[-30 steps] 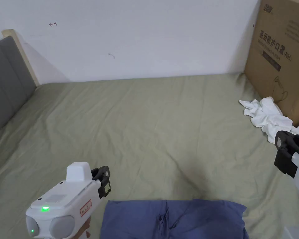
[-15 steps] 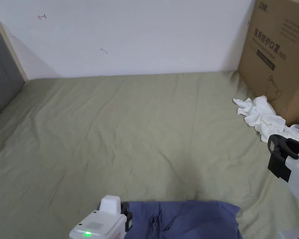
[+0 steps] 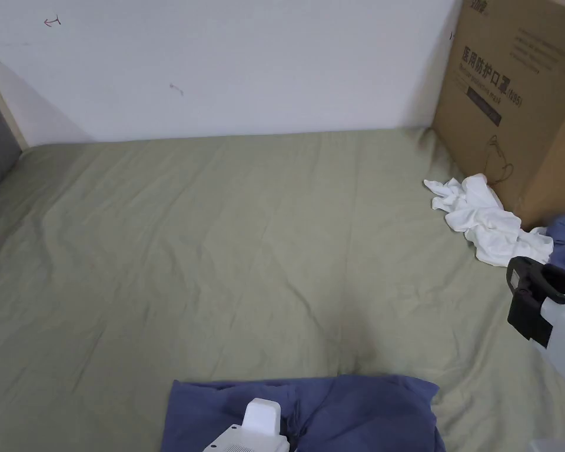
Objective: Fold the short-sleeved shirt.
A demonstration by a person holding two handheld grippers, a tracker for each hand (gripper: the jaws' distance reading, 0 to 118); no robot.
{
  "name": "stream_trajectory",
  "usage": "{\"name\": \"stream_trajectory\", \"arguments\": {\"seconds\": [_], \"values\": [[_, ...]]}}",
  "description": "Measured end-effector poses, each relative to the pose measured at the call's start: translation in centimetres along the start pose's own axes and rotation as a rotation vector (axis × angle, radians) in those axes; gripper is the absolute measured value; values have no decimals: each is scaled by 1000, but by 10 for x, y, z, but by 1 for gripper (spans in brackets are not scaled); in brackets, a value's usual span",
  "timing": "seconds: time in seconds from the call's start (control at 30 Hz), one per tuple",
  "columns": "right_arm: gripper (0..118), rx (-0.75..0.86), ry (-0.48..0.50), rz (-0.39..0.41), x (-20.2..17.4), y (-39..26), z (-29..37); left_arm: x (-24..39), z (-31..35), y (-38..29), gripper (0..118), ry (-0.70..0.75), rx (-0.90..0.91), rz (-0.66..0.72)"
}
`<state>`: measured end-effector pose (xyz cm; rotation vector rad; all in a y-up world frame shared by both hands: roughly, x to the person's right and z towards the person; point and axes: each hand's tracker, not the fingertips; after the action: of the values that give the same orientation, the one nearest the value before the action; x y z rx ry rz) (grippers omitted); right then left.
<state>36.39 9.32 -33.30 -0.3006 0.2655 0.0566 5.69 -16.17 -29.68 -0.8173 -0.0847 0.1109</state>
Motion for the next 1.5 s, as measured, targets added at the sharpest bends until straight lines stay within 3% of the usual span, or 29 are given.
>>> {"name": "stream_trajectory", "arguments": {"seconds": [0.13,0.27,0.4,0.53,0.67,0.8,0.9,0.93,0.97,1.1,1.17,1.3,1.43,1.5], "values": [[0,3,0,1,-1,0,1,-2,4,8,0,-16,-11,10],[0,4,6,-3,-5,1,0,-25,41,34,0,-112,64,168],[0,9,23,-4,-14,4,-2,-76,74,60,0,-216,94,247],[0,14,46,1,-23,8,-5,-127,104,73,0,-233,107,293],[0,17,58,6,-30,11,-8,-184,112,69,1,-343,61,421],[0,15,62,17,-36,11,-11,-208,109,55,31,-299,-9,398],[0,6,66,15,-37,9,-14,-237,89,42,88,-355,-125,494],[0,4,66,16,-38,7,-14,-240,86,38,100,-352,-128,515],[0,0,64,20,-38,7,-15,-243,83,34,102,-345,-116,515],[0,-14,61,21,-40,4,-17,-259,61,23,101,-365,-139,553],[0,-18,56,24,-40,4,-18,-258,49,17,95,-376,-173,573],[0,-27,49,18,-38,3,-20,-248,29,11,48,-365,-218,567],[0,-26,38,17,-34,3,-18,-232,16,8,20,-364,-226,514],[0,-25,34,12,-33,2,-16,-230,15,8,13,-337,-224,507]]}}
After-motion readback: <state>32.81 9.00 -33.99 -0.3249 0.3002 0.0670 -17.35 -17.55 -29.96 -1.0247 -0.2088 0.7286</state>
